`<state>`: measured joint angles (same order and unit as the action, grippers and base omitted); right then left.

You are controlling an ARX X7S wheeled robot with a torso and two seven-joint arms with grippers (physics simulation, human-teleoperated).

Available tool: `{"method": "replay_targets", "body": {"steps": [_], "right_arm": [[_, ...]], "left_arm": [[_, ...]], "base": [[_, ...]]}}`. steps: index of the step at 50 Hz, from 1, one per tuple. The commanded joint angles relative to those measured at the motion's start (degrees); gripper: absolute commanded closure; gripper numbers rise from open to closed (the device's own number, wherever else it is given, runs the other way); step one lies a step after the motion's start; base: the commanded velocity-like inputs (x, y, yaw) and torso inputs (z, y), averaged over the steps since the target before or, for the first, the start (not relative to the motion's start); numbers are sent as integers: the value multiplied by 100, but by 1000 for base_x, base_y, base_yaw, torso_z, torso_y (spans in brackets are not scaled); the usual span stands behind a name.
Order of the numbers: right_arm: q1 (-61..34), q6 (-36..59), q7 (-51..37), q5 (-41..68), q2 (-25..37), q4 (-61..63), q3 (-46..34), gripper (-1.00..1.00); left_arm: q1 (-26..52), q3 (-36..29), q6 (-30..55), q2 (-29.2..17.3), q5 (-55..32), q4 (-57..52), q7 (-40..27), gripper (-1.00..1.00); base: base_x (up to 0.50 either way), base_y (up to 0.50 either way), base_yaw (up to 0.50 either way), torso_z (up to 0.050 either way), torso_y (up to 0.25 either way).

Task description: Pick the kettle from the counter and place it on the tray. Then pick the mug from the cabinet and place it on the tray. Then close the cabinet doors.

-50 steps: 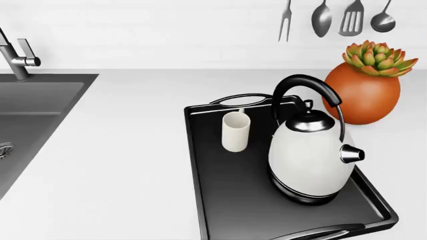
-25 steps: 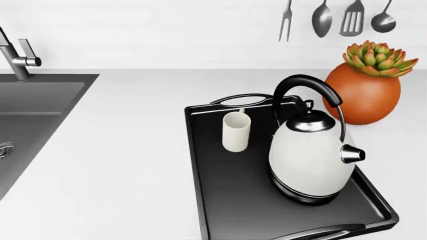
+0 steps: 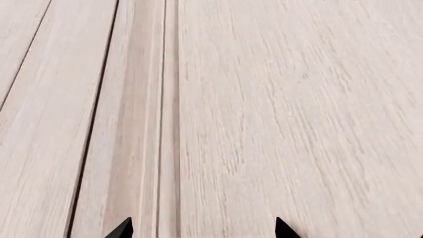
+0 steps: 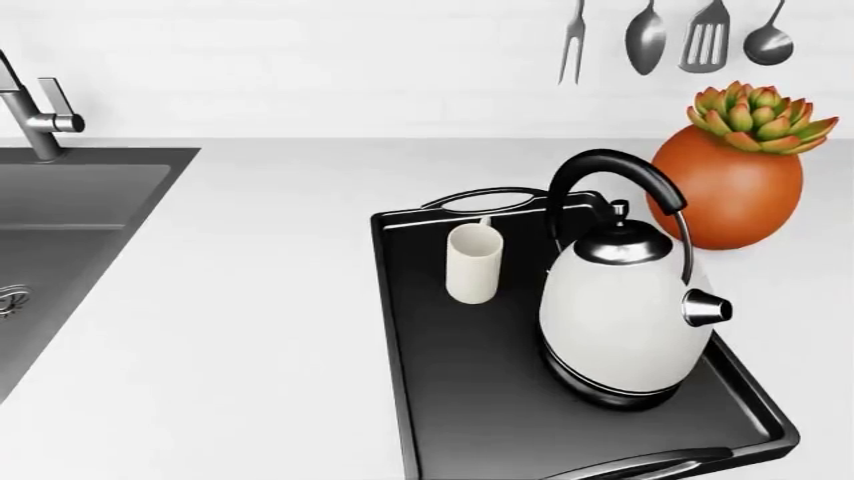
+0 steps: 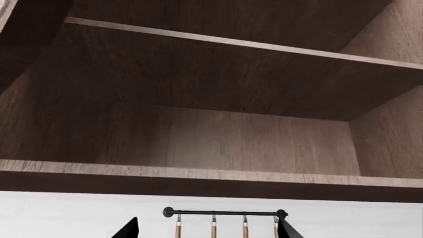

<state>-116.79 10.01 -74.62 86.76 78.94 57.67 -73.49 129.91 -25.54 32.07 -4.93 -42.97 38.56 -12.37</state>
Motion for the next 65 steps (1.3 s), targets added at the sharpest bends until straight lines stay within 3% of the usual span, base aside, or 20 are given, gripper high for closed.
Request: {"method": "replay_targets", "body": {"steps": [1,9,21,25,60,65], "right_arm": [[-17,-8,64,61,100,21,65,-100],[22,-46,126,65,174,9,102,-100],[88,-113,218,59,352,44,152,-100],[170,-177,241,-15,407,46,127,-100],[699,-554,332,-478,589,-2,-41,-100],[741,-571,336,-511,602,-3,-46,-100]], "left_arm": [[-212,-1190,-425,482,-1853,614,508,-100],[-41,-2643,-851,487,-2978,1144,632,-100],[264,-5824,-1623,492,-5197,1488,712,-100],[185,-6377,-1684,492,-5395,1467,698,-100],[-741,-6434,-1254,492,-4379,1706,501,-100],[-930,-6492,-1017,492,-3737,1816,273,-100]], "base": [[0,0,0,0,0],[0,0,0,0,0],[0,0,0,0,0],[0,0,0,0,0],[3,0,-1,0,0],[2,-1,-2,0,0]]}}
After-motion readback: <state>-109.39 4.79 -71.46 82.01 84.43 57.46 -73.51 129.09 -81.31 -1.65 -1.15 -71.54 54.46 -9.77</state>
